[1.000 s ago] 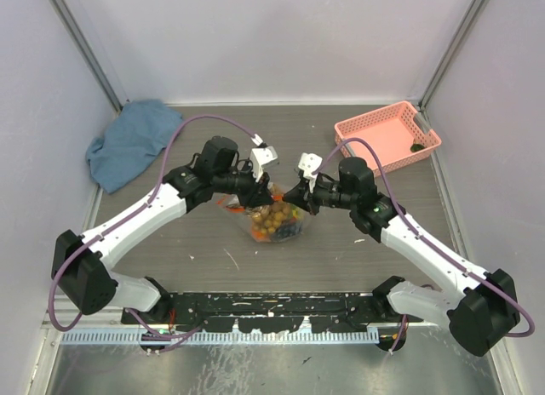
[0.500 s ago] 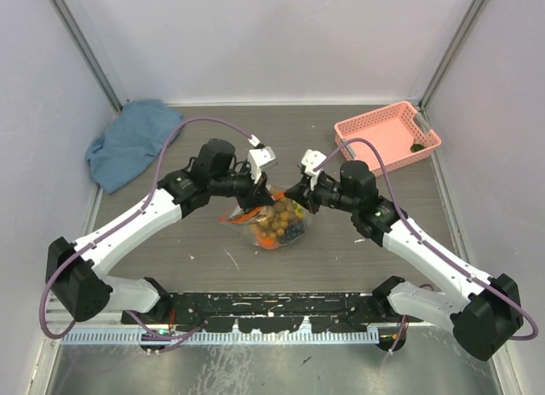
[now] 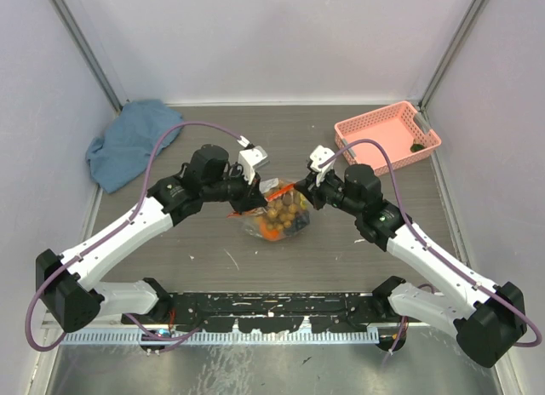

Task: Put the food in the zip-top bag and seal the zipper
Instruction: Zip the zipper food storage bag at the center of the board.

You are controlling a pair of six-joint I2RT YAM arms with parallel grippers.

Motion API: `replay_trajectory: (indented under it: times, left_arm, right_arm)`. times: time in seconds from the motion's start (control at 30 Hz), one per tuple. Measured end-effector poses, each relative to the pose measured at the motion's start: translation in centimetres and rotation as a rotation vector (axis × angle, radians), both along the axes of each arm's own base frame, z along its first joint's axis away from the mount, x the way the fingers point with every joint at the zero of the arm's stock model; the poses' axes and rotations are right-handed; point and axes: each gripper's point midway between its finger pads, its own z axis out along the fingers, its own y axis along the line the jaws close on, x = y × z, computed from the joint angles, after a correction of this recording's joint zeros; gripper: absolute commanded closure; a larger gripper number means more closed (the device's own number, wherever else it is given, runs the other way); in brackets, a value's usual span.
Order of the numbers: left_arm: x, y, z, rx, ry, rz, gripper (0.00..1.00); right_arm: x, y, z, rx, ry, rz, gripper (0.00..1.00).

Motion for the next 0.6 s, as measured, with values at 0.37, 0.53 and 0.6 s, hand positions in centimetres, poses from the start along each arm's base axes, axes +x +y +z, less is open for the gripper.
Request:
replay_trajectory:
  times: [0.37,0.53,0.6]
  left_arm:
    - [-0.9,1.6,-1.3,0.038,0.06,0.062,1.0]
    - [-1.1,2.2,-2.1,0.07,0.086,0.088,1.0]
    - [-1.1,2.5,-2.4,0.083,0.093,0.098,1.0]
  right_arm:
    - [1.3,-2.0,-1.2,-0.034,0.004,-0.127,0.99]
    - [1.7,-2.8,-1.8,-0.05,0.009,-0.171,0.99]
    - [1.8,-3.1,-2.0,-0.054,0.009,-0.183,0.99]
